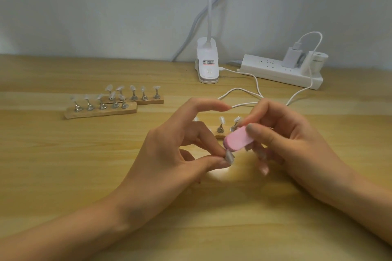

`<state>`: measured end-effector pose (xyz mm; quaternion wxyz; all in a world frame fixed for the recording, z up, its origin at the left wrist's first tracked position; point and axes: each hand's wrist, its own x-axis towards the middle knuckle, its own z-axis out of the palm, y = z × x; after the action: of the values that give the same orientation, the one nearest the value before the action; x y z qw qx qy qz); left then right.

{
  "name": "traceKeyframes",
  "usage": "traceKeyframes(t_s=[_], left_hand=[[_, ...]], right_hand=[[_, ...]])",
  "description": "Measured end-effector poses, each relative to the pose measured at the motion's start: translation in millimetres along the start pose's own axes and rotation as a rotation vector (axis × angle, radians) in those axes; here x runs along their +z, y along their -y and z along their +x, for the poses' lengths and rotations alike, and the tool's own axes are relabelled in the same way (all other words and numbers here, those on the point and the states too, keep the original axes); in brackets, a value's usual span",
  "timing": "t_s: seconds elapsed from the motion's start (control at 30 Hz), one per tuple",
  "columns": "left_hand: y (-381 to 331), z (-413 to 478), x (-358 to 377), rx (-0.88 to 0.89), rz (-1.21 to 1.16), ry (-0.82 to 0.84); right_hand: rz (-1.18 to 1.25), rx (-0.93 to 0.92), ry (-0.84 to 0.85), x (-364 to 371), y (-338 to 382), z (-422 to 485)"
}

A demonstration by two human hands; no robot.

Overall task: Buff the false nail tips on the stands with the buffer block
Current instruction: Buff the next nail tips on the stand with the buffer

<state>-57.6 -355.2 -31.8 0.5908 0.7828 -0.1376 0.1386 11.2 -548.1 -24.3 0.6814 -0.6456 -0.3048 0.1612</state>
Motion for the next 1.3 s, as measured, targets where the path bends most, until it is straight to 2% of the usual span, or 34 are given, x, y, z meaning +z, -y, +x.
traceKeyframes(t_s=[0.2, 0.33, 0.43, 0.53, 0.63, 0.8, 0.93, 1.07, 1.17, 1.3], left_hand=[[-0.5, 0.5, 0.2, -0.018, -0.006, -0.008], [-0.8, 0.7, -0.1, -0.008, -0.022, -0.015], [-1.2, 0.7, 0.1, -0.008, -0.009, -0.013], [-1.8, 0.4, -0.3, -0.008, -0.008, -0.003], [-1.8, -0.1, -0.1, -0.010, -0.002, -0.008], [-3.7, -0.6, 1.4, -0.003, 0.013, -0.020], [-3.4, 0.6, 0.4, 0.003, 0.016, -0.032], [-3.3, 1.2, 0.6, 0.000, 0.014, -0.030], [-4.0, 1.2, 1.2, 0.004, 0.014, -0.026], [-3.9, 0.1, 1.8, 0.006, 0.037, -0.029]], right_hand=[[0.087, -0.013, -0.025, -4.0, 1.7, 0.7], [0.024, -0.022, 0.128, 3.2, -0.3, -2.2], [0.003, -0.002, 0.054, 1.9, 0.5, -1.7], [-0.009, -0.017, 0.141, 1.7, 0.8, -1.6], [-0.002, 0.000, 0.025, 0.9, -0.2, -1.2], [0.090, 0.008, -0.024, -3.5, 1.6, 0.9], [0.076, -0.010, 0.109, 1.0, -0.2, -1.8], [0.011, -0.012, 0.034, 3.6, 1.9, -2.2], [-0.031, -0.038, 0.124, 4.1, 3.5, -2.1], [0.001, -0.017, 0.000, 0.3, 2.8, -0.3]])
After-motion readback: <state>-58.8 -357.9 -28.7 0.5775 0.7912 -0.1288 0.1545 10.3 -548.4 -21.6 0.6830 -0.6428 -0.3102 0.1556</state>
